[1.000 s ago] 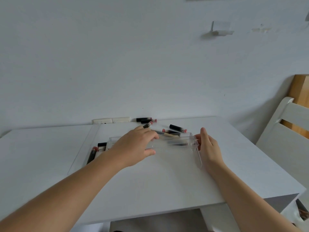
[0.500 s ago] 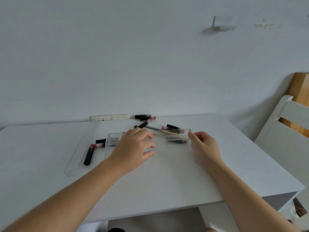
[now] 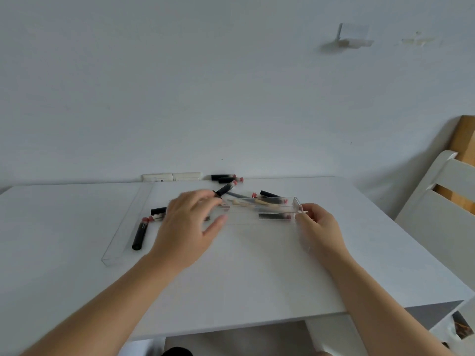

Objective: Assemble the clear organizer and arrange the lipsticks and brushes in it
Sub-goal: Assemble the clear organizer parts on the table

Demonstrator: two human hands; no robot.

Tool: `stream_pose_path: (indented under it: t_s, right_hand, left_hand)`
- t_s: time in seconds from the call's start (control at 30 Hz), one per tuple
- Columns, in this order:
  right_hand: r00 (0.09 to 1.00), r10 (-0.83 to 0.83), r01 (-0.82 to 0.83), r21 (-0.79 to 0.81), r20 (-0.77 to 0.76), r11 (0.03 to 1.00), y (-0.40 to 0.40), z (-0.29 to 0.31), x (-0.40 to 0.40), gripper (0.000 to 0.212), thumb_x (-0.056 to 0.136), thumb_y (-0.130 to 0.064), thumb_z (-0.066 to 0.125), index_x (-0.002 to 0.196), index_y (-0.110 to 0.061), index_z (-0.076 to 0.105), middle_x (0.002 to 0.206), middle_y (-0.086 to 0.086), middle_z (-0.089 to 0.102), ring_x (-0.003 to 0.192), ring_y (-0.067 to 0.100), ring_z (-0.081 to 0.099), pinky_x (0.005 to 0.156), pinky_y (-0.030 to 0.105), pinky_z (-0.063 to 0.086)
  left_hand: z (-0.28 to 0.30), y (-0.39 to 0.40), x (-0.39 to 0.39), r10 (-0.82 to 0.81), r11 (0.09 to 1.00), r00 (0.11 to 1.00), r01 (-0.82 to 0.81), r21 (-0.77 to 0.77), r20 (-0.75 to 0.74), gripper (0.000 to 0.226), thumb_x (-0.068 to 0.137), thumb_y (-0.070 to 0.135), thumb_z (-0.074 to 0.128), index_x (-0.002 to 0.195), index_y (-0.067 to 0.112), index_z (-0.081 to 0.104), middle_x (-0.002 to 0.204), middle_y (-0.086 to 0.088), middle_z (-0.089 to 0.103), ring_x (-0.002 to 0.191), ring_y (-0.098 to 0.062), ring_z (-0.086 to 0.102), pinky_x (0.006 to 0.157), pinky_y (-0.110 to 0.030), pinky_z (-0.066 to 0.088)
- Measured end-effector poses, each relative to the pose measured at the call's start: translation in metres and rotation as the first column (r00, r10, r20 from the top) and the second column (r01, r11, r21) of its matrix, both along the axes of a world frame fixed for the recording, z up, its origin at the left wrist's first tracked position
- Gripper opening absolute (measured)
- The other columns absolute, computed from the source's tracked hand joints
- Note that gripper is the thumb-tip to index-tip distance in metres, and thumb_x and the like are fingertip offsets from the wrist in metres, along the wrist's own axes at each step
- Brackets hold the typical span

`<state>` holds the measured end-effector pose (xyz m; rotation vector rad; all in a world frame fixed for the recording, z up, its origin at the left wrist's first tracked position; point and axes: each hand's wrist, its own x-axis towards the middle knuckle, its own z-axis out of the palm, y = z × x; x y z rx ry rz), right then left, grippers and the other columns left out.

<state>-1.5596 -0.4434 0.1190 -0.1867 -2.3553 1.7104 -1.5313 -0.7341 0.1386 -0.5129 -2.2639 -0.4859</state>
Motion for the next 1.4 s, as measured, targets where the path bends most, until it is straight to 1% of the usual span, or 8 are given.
stream_pose_path:
  t_s: [0.13,0.3,0.47,0.57,0.77,0.93,1.23,1.4]
  right_hand:
    - [1.000,-0.002,0.002,0.035,-0.007,0.999,0.002,-0.002,-0.002,0.025,0.071,-0.038,0.057,0.090,-0.036,0.072,0.068,-0.004,0.063,0.050,0.016,0.052,0.043,0.028,0.045]
    - [1.000,-0.016,0.018,0.065,-0.024,0.998,0.002,-0.004,-0.003,0.021,0.073,-0.038,0.058,0.090,-0.040,0.071,0.066,-0.005,0.064,0.048,0.012,0.052,0.042,0.026,0.044]
    - [0.999,-0.022,0.025,0.066,-0.043,0.997,0.001,-0.006,-0.004,0.017,0.080,-0.031,0.060,0.089,-0.041,0.071,0.065,-0.009,0.065,0.048,0.013,0.054,0.047,0.029,0.045]
    - [0.998,-0.021,0.024,0.062,-0.051,0.998,0.001,-0.006,-0.004,0.016,0.083,-0.027,0.061,0.088,-0.038,0.071,0.062,-0.012,0.063,0.048,0.012,0.053,0.048,0.030,0.045]
    - [0.999,-0.016,0.019,0.074,-0.048,0.997,0.002,-0.006,-0.004,0.014,0.084,-0.026,0.060,0.089,-0.032,0.072,0.064,-0.008,0.063,0.049,0.014,0.052,0.048,0.030,0.044]
    - [0.999,-0.008,0.011,0.072,-0.040,0.997,0.003,-0.005,-0.004,0.016,0.086,-0.023,0.058,0.092,-0.030,0.072,0.058,-0.012,0.056,0.045,0.012,0.049,0.044,0.026,0.040]
    - [0.999,0.000,0.003,0.059,-0.050,0.998,0.002,-0.005,-0.004,0.017,0.086,-0.022,0.059,0.094,-0.031,0.072,0.061,-0.012,0.058,0.044,0.012,0.048,0.039,0.024,0.040]
    - [0.999,0.006,-0.003,0.064,-0.042,0.998,0.002,-0.004,-0.004,0.017,0.085,-0.025,0.060,0.094,-0.032,0.072,0.063,-0.011,0.061,0.044,0.011,0.051,0.041,0.025,0.041]
  left_hand:
    - [0.005,-0.045,0.005,0.282,0.919,0.949,-0.310,0.244,0.141,0.025,0.093,0.023,0.065,0.116,0.014,0.066,0.103,-0.002,0.064,0.088,-0.027,0.060,0.083,-0.040,0.043]
    - [-0.002,-0.067,0.012,0.198,0.837,0.826,-0.422,0.347,0.528,0.016,0.092,0.030,0.061,0.106,0.028,0.068,0.077,0.012,0.065,0.070,-0.009,0.061,0.064,-0.029,0.044]
    - [-0.002,-0.066,0.011,0.192,0.849,0.823,-0.412,0.330,0.534,0.027,0.095,0.035,0.060,0.069,0.029,0.061,0.053,0.014,0.052,0.058,-0.003,0.052,0.055,-0.026,0.038]
    - [-0.004,-0.065,0.010,0.199,0.860,0.832,-0.402,0.315,0.517,0.025,0.095,0.037,0.060,0.071,0.027,0.063,0.057,0.007,0.057,0.056,-0.009,0.051,0.056,-0.027,0.042]
    - [0.001,-0.066,0.009,0.139,0.854,0.790,-0.401,0.331,0.597,0.009,0.090,0.033,0.064,0.081,0.035,0.063,0.066,0.020,0.066,0.060,0.001,0.057,0.059,-0.025,0.040]
    - [0.013,-0.067,0.008,0.019,0.832,0.729,-0.391,0.393,0.684,0.010,0.086,0.023,0.069,0.094,0.029,0.067,0.080,0.008,0.073,0.054,-0.003,0.060,0.059,-0.025,0.041]
    - [0.023,-0.073,0.005,-0.069,0.824,0.641,-0.395,0.406,0.764,0.020,0.084,0.017,0.071,0.101,0.026,0.066,0.065,0.001,0.071,0.045,-0.007,0.056,0.042,-0.023,0.042]
    - [0.024,-0.076,-0.001,-0.058,0.789,0.587,-0.468,0.398,0.807,0.019,0.084,0.022,0.075,0.099,0.027,0.064,0.067,-0.003,0.070,0.055,-0.020,0.059,0.058,-0.031,0.043]
